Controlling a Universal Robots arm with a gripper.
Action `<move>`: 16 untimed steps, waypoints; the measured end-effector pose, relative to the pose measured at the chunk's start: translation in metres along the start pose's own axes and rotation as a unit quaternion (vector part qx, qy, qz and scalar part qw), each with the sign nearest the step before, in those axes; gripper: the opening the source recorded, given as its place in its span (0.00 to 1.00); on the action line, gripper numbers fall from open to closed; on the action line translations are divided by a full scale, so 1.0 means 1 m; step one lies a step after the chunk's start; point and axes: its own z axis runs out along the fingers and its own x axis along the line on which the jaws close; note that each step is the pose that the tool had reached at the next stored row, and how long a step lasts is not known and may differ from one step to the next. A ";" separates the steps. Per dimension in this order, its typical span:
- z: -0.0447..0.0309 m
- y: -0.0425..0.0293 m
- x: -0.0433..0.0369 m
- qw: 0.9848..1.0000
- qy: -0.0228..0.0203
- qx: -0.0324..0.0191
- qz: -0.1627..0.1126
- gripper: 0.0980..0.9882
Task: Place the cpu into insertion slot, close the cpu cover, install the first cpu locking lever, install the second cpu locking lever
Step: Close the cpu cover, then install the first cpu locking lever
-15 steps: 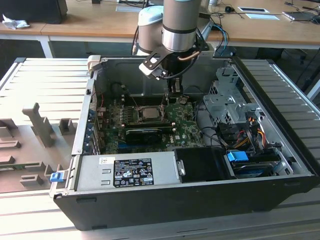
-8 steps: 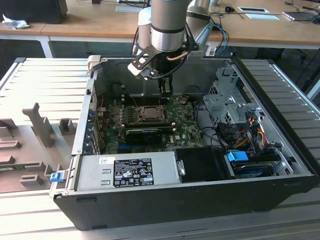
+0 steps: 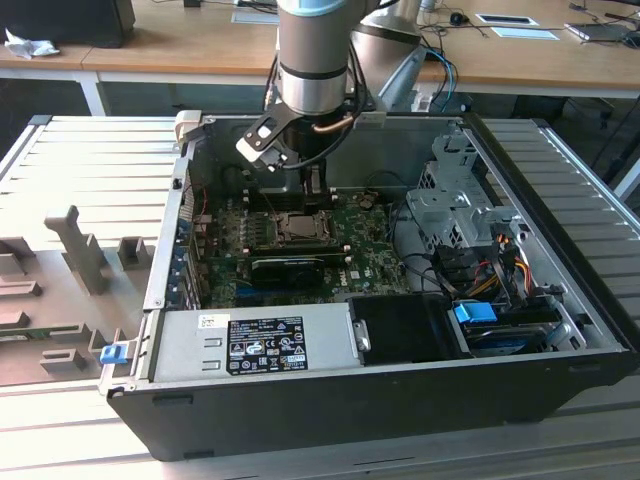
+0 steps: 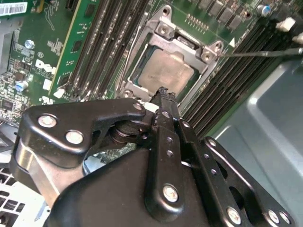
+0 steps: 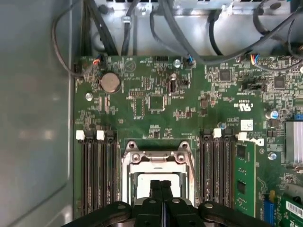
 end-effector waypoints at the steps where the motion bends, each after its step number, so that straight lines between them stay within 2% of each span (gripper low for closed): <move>1: 0.0000 -0.0010 0.0001 1.000 0.000 0.000 -0.002 0.01; 5: -0.0001 -0.0061 0.0000 1.000 0.000 0.000 -0.004 0.01; 16: -0.0004 -0.0123 0.0000 1.000 0.000 0.000 -0.004 0.01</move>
